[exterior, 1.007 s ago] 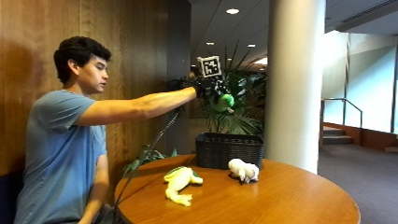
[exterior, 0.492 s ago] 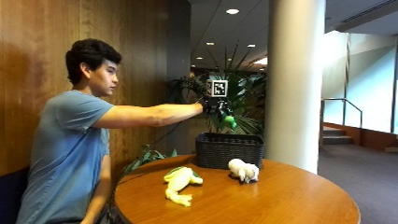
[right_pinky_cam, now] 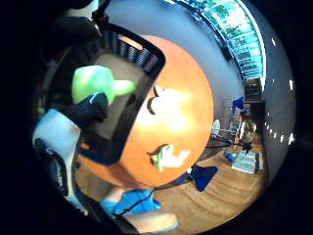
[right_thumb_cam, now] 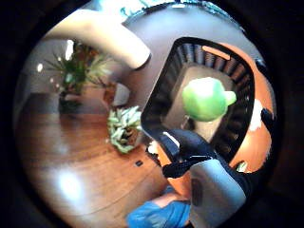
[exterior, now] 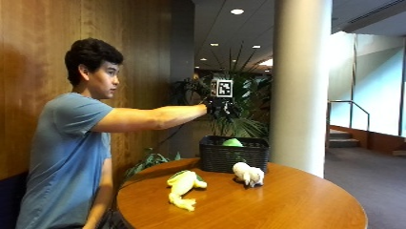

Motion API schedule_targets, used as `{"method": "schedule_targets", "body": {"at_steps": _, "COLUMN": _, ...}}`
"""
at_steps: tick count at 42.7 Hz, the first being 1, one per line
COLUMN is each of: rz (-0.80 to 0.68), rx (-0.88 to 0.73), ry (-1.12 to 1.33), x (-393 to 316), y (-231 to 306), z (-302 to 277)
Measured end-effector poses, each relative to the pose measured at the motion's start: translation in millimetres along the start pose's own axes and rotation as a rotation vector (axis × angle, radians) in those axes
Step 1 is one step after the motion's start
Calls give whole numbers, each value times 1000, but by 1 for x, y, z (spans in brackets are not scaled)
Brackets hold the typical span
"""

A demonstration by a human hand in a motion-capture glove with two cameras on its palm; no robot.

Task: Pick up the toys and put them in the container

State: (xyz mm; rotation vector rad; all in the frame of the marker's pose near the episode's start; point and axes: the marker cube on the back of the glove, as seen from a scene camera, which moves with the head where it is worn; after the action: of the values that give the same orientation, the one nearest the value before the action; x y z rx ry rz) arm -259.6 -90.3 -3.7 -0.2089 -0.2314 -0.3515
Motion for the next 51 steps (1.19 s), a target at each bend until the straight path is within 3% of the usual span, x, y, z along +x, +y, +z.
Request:
{"method": "schedule_targets", "body": {"at_steps": 7, "rz": -15, "rx": -3, "ry": 81, "x": 23, "y": 20, "z": -25}}
{"method": "schedule_targets", "body": {"at_steps": 12, "rz": 32, "rx": -11, "ry": 113, "x": -6, "y": 17, "z": -41}}
{"method": "schedule_targets", "body": {"at_steps": 19, "rz": 302, "rx": -35, "ry": 60, "x": 34, "y": 46, "z": -55}}
{"method": "schedule_targets", "body": {"at_steps": 22, "rz": 220, "rx": -59, "ry": 74, "x": 60, "y": 71, "z": -54}}
{"method": "schedule_targets", "body": {"at_steps": 27, "rz": 298, "rx": -113, "ry": 81, "x": 108, "y": 107, "z": -44}}
{"method": "schedule_targets", "body": {"at_steps": 31, "rz": 166, "rx": -174, "ry": 139, "x": 149, "y": 142, "z": -26}}
{"method": "schedule_targets", "body": {"at_steps": 37, "rz": 312, "rx": -234, "ry": 69, "x": 176, "y": 168, "z": 2}}
{"method": "schedule_targets", "body": {"at_steps": 42, "rz": 175, "rx": -285, "ry": 112, "x": 201, "y": 201, "z": 36}}
{"method": "schedule_targets", "body": {"at_steps": 51, "rz": 130, "rx": -387, "ry": 165, "x": 221, "y": 232, "z": 99}}
